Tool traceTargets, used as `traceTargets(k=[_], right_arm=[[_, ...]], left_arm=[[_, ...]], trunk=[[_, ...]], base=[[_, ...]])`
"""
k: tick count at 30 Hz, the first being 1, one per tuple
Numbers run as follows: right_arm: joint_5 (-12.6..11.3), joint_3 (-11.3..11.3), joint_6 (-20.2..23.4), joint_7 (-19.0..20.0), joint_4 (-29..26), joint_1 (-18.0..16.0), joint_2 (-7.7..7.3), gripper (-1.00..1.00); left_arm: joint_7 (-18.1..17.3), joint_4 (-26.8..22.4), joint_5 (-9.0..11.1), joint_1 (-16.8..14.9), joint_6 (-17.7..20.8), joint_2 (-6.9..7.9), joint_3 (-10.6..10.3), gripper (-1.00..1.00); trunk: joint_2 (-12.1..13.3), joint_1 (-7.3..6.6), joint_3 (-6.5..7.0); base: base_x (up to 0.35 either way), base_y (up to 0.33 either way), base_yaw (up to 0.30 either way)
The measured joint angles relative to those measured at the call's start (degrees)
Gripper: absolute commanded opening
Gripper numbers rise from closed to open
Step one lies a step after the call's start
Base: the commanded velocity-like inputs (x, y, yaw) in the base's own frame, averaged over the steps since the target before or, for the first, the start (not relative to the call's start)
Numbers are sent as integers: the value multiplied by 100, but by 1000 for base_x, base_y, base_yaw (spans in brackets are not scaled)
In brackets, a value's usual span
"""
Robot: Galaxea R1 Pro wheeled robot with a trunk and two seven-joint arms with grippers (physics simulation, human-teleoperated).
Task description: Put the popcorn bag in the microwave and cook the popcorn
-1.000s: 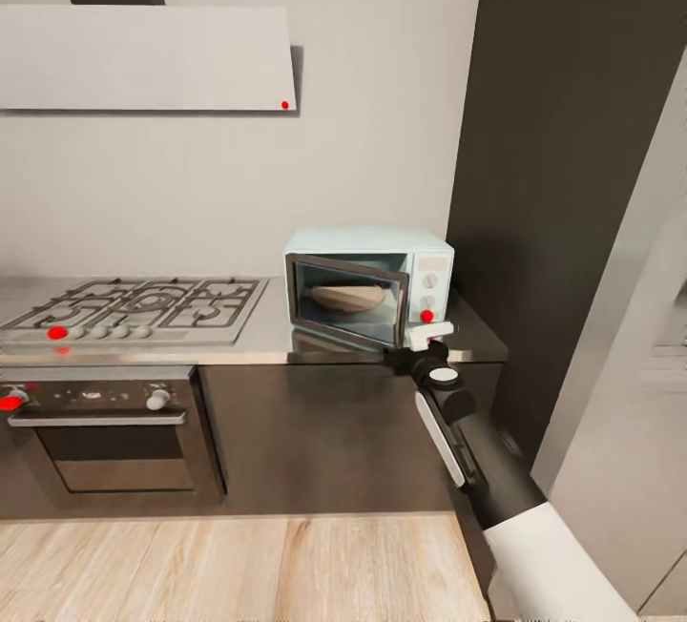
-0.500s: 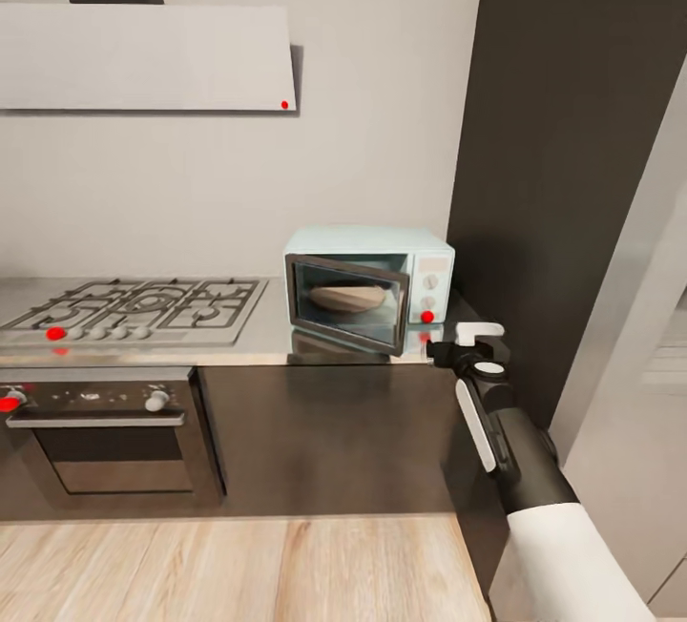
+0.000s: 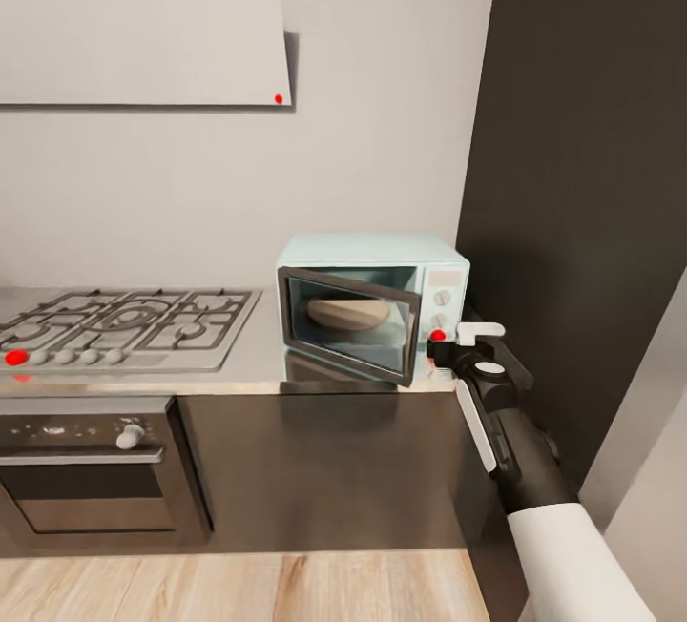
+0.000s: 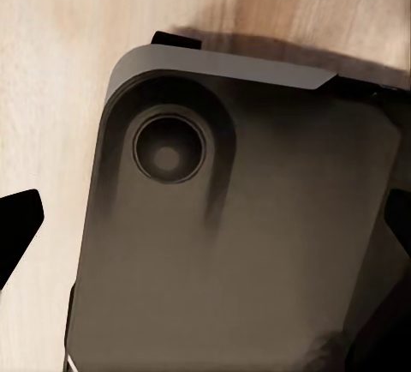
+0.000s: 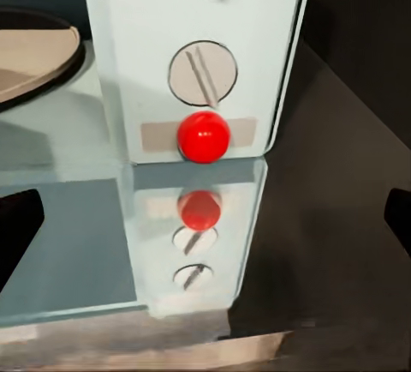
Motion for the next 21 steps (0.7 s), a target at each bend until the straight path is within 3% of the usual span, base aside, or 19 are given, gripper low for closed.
traceTargets(k=[7,10,14,16,19,21], right_arm=[[-26,5,-4,24,-9,1,1,100],[-51,4,-3,212,-9,1,-1,100],[106,-225,51,1180,-4,0,-55,100],[78,-204,60,1633,1,-1,-198,100],[74,-263,55,1999,14,-1,-248,100],[59,-217,49,2523,18,-1,-293,100]], left_arm=[[0,-1,-6,0,-5,0,0,100],[0,0,-7,0,-5,0,0,100],[0,-3,-6,2,-6,1,1,100],[0,-3,-7,1,-4,0,1,100],[0,-3,-7,1,-5,2,1,100],[0,-3,-7,1,-4,2,1,100]], trunk=[[0,3,0],[1,3,0],[0,3,-1],[0,3,0],[0,3,0],[0,3,0]], base=[[128,0,0],[5,0,0],[0,0,0],[0,0,0],[0,0,0],[0,0,0]])
